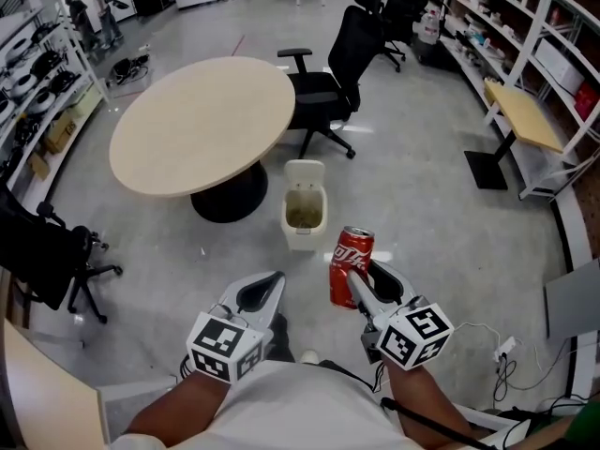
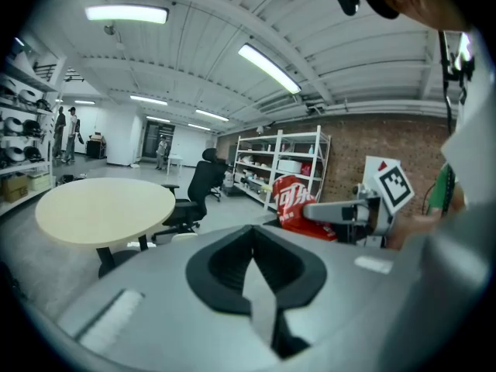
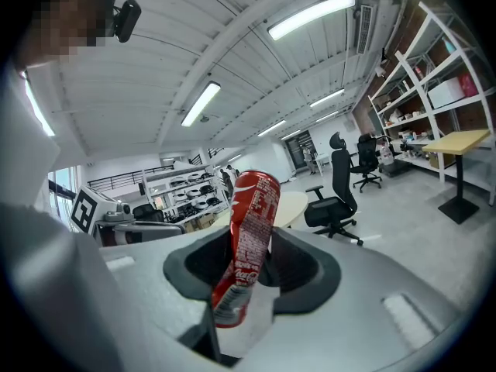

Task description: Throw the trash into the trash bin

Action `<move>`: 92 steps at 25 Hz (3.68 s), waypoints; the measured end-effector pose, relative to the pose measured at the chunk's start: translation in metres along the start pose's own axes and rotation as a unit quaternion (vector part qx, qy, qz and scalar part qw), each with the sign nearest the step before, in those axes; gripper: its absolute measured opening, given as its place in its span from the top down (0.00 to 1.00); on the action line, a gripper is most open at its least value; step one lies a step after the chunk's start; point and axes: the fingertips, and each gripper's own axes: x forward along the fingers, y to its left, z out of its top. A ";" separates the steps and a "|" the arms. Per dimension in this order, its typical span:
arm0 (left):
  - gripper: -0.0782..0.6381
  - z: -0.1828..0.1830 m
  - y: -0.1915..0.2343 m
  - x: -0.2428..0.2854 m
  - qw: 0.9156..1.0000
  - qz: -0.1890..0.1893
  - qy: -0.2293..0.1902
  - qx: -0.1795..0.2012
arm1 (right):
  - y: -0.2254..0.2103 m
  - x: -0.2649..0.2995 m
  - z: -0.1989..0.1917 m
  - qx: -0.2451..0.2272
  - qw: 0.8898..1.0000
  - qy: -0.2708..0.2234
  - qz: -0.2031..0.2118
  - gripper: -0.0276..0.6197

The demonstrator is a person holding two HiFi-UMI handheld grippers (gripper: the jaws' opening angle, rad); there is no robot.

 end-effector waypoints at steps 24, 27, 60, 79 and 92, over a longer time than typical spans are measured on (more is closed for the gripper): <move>0.88 0.007 0.132 0.111 0.997 -0.043 0.060 0.015 | -0.071 0.153 -0.004 0.019 0.993 0.093 -0.067 0.72; 0.88 0.001 0.156 0.122 0.996 -0.046 0.071 -0.003 | -0.081 0.176 -0.008 0.023 0.991 0.108 -0.080 0.72; 0.88 -0.144 0.258 0.231 0.965 0.014 0.254 -0.061 | -0.219 0.353 -0.210 0.101 0.938 0.324 -0.068 0.72; 0.88 -0.196 0.279 0.287 0.945 0.036 0.307 -0.106 | -0.275 0.409 -0.334 0.099 0.881 0.459 -0.057 0.72; 0.88 -0.228 0.284 0.296 0.935 0.039 0.332 -0.120 | -0.295 0.425 -0.382 0.086 0.861 0.497 -0.062 0.71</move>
